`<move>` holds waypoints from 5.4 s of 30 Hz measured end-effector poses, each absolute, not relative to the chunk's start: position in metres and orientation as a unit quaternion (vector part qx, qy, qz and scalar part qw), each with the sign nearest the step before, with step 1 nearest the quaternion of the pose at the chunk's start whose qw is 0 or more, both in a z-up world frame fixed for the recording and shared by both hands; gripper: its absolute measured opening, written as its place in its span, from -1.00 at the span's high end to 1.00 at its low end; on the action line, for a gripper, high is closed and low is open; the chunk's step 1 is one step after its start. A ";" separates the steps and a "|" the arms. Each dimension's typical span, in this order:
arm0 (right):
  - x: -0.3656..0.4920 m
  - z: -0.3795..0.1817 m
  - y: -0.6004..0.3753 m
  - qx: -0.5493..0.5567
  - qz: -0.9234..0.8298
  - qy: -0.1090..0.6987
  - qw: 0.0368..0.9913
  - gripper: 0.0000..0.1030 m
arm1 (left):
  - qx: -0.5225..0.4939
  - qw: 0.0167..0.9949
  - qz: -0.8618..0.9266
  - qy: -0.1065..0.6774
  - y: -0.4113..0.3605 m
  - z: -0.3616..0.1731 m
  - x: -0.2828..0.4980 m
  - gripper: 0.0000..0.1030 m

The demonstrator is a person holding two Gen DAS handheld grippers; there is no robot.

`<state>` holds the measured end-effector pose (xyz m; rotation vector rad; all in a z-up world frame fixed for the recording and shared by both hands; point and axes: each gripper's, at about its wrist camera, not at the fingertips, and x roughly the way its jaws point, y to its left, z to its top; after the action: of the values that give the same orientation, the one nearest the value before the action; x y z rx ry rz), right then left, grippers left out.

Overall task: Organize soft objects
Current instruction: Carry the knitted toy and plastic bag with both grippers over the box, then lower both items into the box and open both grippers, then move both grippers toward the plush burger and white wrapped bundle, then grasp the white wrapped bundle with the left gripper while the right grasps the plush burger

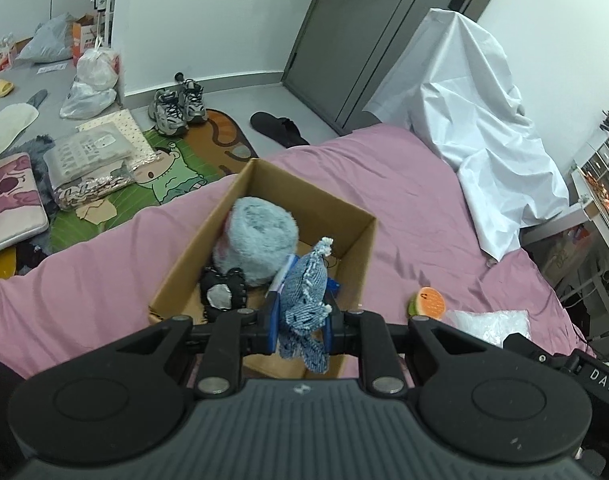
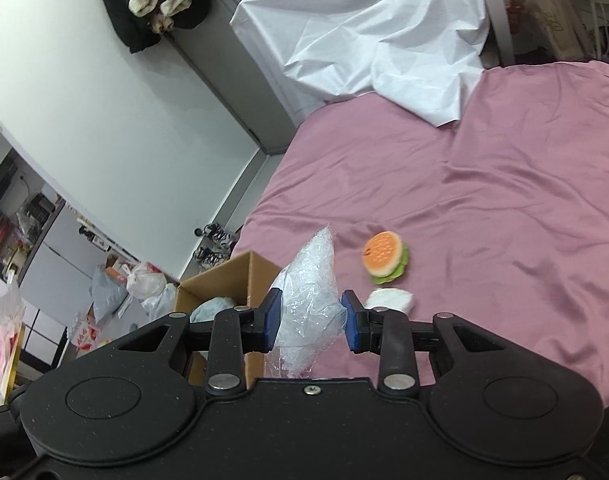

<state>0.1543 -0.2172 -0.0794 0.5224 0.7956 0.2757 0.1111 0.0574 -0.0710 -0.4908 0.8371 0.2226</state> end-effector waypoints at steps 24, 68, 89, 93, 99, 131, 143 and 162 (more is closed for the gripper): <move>0.170 -0.073 -0.119 0.198 0.166 0.413 0.873 0.38 | -0.293 0.848 0.122 0.424 0.126 -0.105 0.117 0.53; 0.141 -0.070 -0.180 0.144 0.146 0.397 0.894 -1.00 | -0.131 0.882 0.110 0.439 0.047 -0.073 0.109 -0.99; 0.137 -0.073 -0.239 0.115 0.145 0.389 0.903 -1.00 | -0.125 0.888 0.081 0.435 0.006 -0.068 0.109 -0.99; 0.138 -0.075 -0.251 0.115 0.143 0.390 0.903 -1.00 | -0.135 0.885 0.088 0.437 -0.001 -0.068 0.111 -0.99; 0.142 -0.077 -0.263 0.120 0.148 0.394 0.899 -1.00 | -0.132 0.884 0.082 0.441 -0.015 -0.069 0.118 -0.99; 0.205 -0.136 -0.297 0.285 0.148 0.445 0.836 -0.87 | -0.115 0.868 0.043 0.481 -0.076 -0.127 0.185 -0.73; 0.224 -0.155 -0.305 0.303 0.150 0.459 0.822 -0.85 | -0.109 0.852 0.037 0.511 -0.102 -0.160 0.205 -0.67; 0.252 -0.181 -0.298 0.282 0.153 0.499 0.805 -0.64 | -0.094 0.841 0.056 0.529 -0.124 -0.201 0.237 -0.38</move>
<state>0.2518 -0.2977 -0.1808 0.6043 1.0672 0.3265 0.2366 -0.1237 -0.2008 -0.1978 1.1181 0.1188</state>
